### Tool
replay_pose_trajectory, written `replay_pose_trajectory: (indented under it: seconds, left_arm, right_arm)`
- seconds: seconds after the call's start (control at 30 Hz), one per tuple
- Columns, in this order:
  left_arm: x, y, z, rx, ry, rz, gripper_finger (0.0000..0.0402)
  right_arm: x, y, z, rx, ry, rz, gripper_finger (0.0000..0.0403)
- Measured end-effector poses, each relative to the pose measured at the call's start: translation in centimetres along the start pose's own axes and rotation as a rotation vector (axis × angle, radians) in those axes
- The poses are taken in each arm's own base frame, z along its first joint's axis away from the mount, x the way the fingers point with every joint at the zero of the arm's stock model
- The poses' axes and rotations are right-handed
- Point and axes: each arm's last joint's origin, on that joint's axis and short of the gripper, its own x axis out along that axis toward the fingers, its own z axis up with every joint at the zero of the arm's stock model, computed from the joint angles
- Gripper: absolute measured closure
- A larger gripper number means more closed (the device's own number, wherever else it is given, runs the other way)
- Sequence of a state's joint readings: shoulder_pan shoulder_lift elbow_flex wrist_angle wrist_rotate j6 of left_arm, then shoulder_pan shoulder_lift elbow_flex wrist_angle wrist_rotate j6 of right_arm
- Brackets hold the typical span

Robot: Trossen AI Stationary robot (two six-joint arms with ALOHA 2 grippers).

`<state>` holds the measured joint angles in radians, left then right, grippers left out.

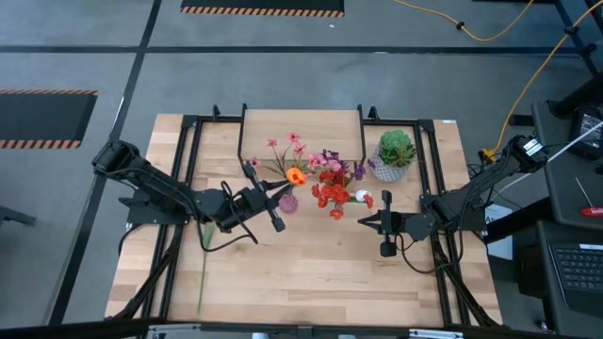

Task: Pick and place flowers into a vace then onto a shelf
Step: Put the orange flower into the purple vase

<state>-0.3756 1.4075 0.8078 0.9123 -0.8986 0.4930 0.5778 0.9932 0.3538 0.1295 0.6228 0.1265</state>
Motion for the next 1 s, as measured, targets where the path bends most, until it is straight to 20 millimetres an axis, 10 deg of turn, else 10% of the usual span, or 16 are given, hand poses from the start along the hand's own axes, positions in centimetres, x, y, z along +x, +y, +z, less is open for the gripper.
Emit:
replay_pose_trajectory:
  seconds: [1.0]
  left_arm:
    - [0.3, -0.7, -2.1, 0.006, 0.126, 0.021, 0.0398]
  right_arm:
    - [0.0, 0.0, 0.0, 0.003, -0.001, 0.000, 0.0399]
